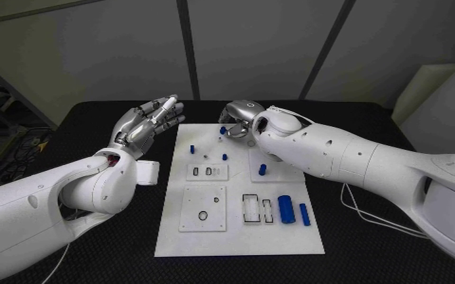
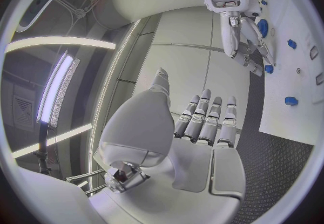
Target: Assemble the parts on the task board
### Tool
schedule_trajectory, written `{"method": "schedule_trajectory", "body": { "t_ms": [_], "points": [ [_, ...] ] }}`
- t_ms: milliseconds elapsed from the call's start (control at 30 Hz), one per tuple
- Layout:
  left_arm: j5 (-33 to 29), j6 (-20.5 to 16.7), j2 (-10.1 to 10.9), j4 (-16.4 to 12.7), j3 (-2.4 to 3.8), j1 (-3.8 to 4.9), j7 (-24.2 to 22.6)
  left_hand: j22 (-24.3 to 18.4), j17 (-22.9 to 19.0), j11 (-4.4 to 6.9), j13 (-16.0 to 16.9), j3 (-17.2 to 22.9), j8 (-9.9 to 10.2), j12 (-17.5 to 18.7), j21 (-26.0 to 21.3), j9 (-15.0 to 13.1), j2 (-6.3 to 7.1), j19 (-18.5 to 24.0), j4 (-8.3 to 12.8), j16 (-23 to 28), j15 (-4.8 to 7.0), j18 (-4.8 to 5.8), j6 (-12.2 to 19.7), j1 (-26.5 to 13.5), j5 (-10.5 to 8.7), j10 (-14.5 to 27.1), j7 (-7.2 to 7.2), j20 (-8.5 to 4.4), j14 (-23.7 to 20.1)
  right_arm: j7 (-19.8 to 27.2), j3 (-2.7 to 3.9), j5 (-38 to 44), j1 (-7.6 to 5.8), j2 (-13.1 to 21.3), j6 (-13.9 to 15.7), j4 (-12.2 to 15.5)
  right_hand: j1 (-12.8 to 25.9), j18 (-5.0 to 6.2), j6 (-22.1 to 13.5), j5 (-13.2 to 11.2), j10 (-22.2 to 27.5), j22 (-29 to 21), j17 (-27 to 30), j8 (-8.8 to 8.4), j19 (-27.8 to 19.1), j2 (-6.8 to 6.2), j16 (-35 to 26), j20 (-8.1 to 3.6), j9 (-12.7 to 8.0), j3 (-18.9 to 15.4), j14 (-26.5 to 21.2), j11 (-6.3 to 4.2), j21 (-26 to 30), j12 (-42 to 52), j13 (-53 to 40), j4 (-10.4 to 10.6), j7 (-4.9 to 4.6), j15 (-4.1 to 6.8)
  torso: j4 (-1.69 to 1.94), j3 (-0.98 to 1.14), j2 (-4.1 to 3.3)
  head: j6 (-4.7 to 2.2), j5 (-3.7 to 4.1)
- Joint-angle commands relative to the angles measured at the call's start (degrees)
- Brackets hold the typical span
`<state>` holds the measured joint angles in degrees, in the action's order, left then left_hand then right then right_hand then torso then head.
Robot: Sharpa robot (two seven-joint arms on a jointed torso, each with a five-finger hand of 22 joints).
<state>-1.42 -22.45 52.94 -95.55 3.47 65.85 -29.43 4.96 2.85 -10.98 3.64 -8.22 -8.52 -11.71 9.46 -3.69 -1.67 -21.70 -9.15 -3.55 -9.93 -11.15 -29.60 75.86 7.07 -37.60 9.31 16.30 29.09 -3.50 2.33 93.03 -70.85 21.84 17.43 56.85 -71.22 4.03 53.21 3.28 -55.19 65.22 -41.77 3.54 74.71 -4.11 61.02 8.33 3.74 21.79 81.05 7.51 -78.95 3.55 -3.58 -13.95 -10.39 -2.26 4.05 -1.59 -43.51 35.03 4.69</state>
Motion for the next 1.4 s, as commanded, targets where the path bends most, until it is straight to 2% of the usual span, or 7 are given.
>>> {"method": "schedule_trajectory", "body": {
  "t_ms": [33,333,467,600,800,900,1400],
  "points": [
    [0.48,0.35,0.19,-0.08,0.08,0.13,-0.15,-0.02,0.02,-0.14,0.0,0.1,0.04,0.08,0.19,0.05,-0.57,0.17,0.29,0.0,-0.2,0.87,0.41,0.01,0.28,-0.16,3.92,0.0,0.24,0.8,0.03,-1.28,-0.17,1.2,3.41,1.66,-0.83,1.25,-0.89,-0.25,1.49,-1.19,1.03,0.05,-0.52,-1.09,-0.75,0.32,0.03,-1.52,-0.08,0.2,0.78,-0.05,-0.15,1.48,-0.1,-0.15,-0.06,0.07,-0.04,-0.18,-0.04],
    [0.48,0.49,0.64,0.26,0.07,0.14,-0.07,-0.01,0.02,-0.14,-0.01,0.02,0.09,0.13,0.25,0.09,-0.55,0.09,0.42,0.04,-0.21,0.87,0.53,0.04,0.26,-0.12,3.91,0.0,0.25,-0.37,0.11,-6.12,-0.14,10.63,6.1,11.21,-2.86,0.96,1.15,-0.09,-2.9,0.06,0.33,0.69,0.94,-1.7,-0.15,0.07,0.41,-3.32,0.89,-0.29,0.49,1.16,-0.93,5.65,-0.29,0.18,-0.4,0.18,0.03,-0.66,-0.06],
    [0.48,0.62,0.72,0.51,0.06,0.14,0.01,0.0,0.02,-0.13,-0.01,0.01,0.07,0.13,0.27,0.08,-0.55,0.05,0.43,0.04,-0.21,0.86,0.47,0.04,0.25,-0.12,3.9,0.0,0.28,-1.4,1.21,-10.21,-0.13,15.05,5.54,14.63,-1.31,-0.42,2.54,-0.02,-10.92,7.14,-5.52,0.78,5.26,-1.37,4.08,-0.79,0.51,-3.41,2.61,-2.01,-2.96,3.96,-2.53,7.75,0.97,1.35,-0.87,0.39,0.11,-0.93,0.04],
    [0.47,0.75,0.72,0.72,0.06,0.14,0.09,0.0,0.03,-0.12,-0.01,-0.01,0.06,0.14,0.3,0.08,-0.55,0.0,0.46,0.04,-0.19,0.86,0.41,0.04,0.25,-0.11,3.88,-0.01,0.37,-3.33,1.78,-15.04,-0.12,18.77,2.83,16.8,1.55,-1.69,3.36,0.05,-20.29,13.54,-10.68,0.65,8.99,-3.48,7.95,-2.89,0.67,-4.69,3.69,-4.57,-6.09,7.48,-5.38,11.25,2.89,3.6,-1.19,0.58,0.13,-1.16,0.04],
    [0.47,0.95,0.63,1.0,0.06,0.14,0.17,0.01,0.03,-0.1,-0.01,-0.03,0.05,0.15,0.32,0.08,-0.55,-0.03,0.49,0.04,-0.18,0.85,0.38,0.05,0.24,-0.11,3.86,-0.01,0.41,-6.9,2.04,-17.49,-0.12,21.15,-1.97,17.47,1.05,-2.66,3.06,0.34,-25.24,18.17,-17.48,0.27,11.52,-5.82,12.85,-4.86,1.38,-9.7,4.54,-6.3,-8.28,18.44,-16.11,16.92,4.4,5.48,-1.37,0.72,0.09,-1.24,0.01],
    [0.47,1.07,0.54,1.14,0.05,0.13,0.24,0.01,0.04,-0.09,-0.01,-0.04,0.04,0.16,0.33,0.08,-0.54,-0.05,0.51,0.04,-0.17,0.85,0.36,0.05,0.24,-0.11,3.85,-0.01,0.44,-8.42,2.08,-17.18,-0.12,21.09,-3.53,16.94,-2.63,-3.09,2.27,0.0,-20.33,20.41,-22.31,0.34,12.74,-6.13,16.38,-4.73,2.3,-12.36,4.73,-5.89,-9.24,38.31,-38.36,23.18,4.37,5.2,-1.29,0.74,-0.01,-1.16,0.03],
    [0.47,1.44,0.29,1.53,0.05,0.13,0.49,0.01,0.04,-0.09,-0.01,-0.04,0.04,0.16,0.33,0.08,-0.54,-0.05,0.51,0.04,-0.17,0.85,0.36,0.05,0.24,-0.11,3.85,-0.01,0.44,-11.15,2.1,-13.58,-0.09,18.23,-8.08,14.01,-6.59,-4.01,0.4,0.38,-23.53,24.69,-33.26,0.23,15.24,-6.98,22.31,-4.12,3.33,-13.5,6.19,-5.48,-11.02,61.6,-62.62,28.61,3.55,4.46,-1.29,0.63,-0.02,-0.7,0.14]
  ]
}}
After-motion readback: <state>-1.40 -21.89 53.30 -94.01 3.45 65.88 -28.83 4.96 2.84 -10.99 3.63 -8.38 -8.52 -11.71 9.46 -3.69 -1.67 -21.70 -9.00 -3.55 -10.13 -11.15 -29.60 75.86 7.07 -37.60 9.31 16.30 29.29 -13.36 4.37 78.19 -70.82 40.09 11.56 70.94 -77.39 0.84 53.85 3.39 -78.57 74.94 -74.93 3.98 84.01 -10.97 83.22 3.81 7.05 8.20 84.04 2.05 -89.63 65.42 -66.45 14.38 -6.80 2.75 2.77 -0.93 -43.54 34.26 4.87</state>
